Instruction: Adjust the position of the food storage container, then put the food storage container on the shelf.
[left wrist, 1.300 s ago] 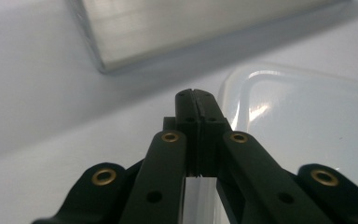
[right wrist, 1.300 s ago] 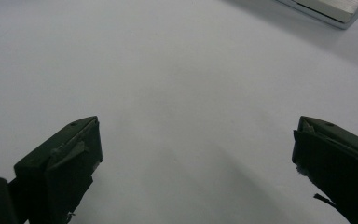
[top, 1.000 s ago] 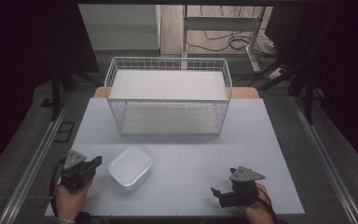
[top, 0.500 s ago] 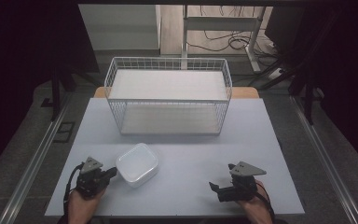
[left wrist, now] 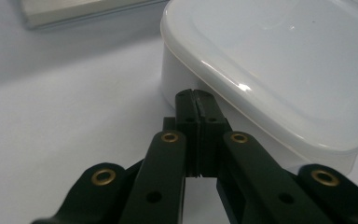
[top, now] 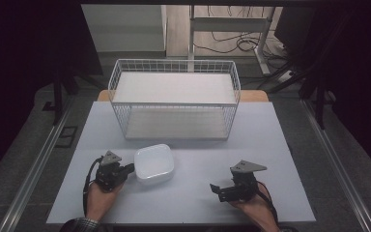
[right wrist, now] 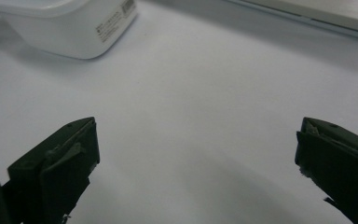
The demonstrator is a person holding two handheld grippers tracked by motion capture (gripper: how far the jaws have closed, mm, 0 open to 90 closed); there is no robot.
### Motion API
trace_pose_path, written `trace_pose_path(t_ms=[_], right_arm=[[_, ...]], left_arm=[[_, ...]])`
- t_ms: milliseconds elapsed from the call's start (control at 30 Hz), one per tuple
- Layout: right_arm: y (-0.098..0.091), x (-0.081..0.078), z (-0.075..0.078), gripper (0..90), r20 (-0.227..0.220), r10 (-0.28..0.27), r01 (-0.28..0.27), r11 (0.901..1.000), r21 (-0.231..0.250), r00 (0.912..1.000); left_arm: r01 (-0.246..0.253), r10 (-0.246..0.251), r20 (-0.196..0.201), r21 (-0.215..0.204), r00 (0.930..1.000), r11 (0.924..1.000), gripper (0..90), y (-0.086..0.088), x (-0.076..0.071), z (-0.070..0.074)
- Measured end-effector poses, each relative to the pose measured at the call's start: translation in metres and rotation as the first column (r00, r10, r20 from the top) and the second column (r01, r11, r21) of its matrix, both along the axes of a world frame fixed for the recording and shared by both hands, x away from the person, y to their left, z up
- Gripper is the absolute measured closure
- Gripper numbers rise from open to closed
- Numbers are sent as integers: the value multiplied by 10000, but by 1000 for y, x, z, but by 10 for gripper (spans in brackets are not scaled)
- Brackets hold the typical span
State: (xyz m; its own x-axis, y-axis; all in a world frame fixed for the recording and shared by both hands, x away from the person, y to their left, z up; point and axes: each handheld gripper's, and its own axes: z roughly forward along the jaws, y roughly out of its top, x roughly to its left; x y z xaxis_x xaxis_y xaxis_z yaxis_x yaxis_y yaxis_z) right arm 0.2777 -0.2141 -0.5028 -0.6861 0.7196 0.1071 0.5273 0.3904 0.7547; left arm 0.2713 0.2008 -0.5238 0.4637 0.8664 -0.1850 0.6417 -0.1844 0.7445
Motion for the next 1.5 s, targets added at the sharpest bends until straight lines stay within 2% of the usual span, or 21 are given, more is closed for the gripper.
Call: trace_pose_path(t_ms=[33, 100, 167, 200, 233, 267, 367, 433, 533, 633, 767, 900, 1033, 1067, 1100, 1133, 1167, 1267, 1367, 1500], right_arm=[[2, 2, 0, 34, -51, -2, 2, 10000, -65, 10000], [7, 6, 2, 138, -169, 35, -36, 10000, -34, 9999], [16, 13, 4, 334, -240, 187, -189, 9998, -103, 9995], [16, 13, 4, 334, -240, 187, -189, 9998, -103, 9995], [23, 18, 3, 456, -194, 406, -411, 9989, -241, 9990], [23, 18, 3, 456, -194, 406, -411, 9989, -241, 9990], [36, 26, 4, 625, -179, 707, -715, 9965, -443, 9973], [38, 28, 4, 660, -181, 721, -728, 9964, -431, 9972], [44, 38, 6, 766, -126, 809, -810, 9966, -146, 9966], [50, 44, 6, 839, 6, 832, -832, 9965, -60, 9965], [48, 41, 8, 838, 251, 763, -756, 9968, -274, 9968], [41, 36, 9, 796, 423, 623, -614, 9979, -219, 9972], [34, 33, 5, 645, 345, 634, -622, 9975, -347, 9974], [33, 33, 4, 599, 322, 653, -641, 9972, -373, 9973], [31, 33, 3, 517, 242, 672, -663, 9972, -352, 9974], [31, 33, 3, 517, 242, 672, -663, 9972, -352, 9974], [30, 33, 3, 493, 255, 667, -659, 9973, -324, 9974], [26, 33, 3, 371, 357, 738, -729, 9970, -258, 9966], [24, 35, 2, 266, 287, 765, -760, 9969, -194, 9967], [21, 37, 2, 212, 282, 838, -838, 9965, 11, 9961]], left_arm=[[82, -82, 19, 24, 10000, 10000, 898, -3, 3, 0], [265, -265, 42, 1, 9996, 9996, 898, -10, 8, 1], [435, -434, 83, -19, 9990, 9991, 898, -16, 12, 1], [498, -497, 121, -18, 9987, 9988, 898, -18, 13, 2], [622, -621, 141, -50, 9980, 9981, 898, -23, 15, 3], [730, -729, 171, -79, 9972, 9973, 898, -26, 17, 3], [980, -979, 216, -37, 9950, 9952, 898, -37, 25, 3], [1158, -1157, 270, -29, 9929, 9933, 898, -44, 28, 4], [1368, -1365, 292, -55, 9902, 9906, 898, -53, 30, 5], [1496, -1492, 347, -99, 9882, 9887, 898, -59, 33, 4], [1706, -1703, 369, -39, 9847, 9853, 897, -63, 35, 3], [1471, -1469, 611, 12, 9873, 9891, 834, -53, 32, 8], [1225, -1225, 775, 42, 9894, 9925, 640, -41, 29, 10], [1209, -1207, 744, 9, 9899, 9927, 574, -40, 28, 10], [1263, -1259, 702, -17, 9896, 9920, 454, -38, 27, 9], [1246, -1243, 707, 2, 9897, 9922, 454, -37, 26, 9], [1257, -1258, 724, 68, 9894, 9920, 417, -36, 25, 7], [1332, -1333, 707, 69, 9885, 9911, 301, -35, 24, 5], [1498, -1475, 667, -310, 9868, 9882, 237, -33, 23, 6], [1848, -1813, 561, -654, 9818, 9806, 181, -31, 23, 8]])
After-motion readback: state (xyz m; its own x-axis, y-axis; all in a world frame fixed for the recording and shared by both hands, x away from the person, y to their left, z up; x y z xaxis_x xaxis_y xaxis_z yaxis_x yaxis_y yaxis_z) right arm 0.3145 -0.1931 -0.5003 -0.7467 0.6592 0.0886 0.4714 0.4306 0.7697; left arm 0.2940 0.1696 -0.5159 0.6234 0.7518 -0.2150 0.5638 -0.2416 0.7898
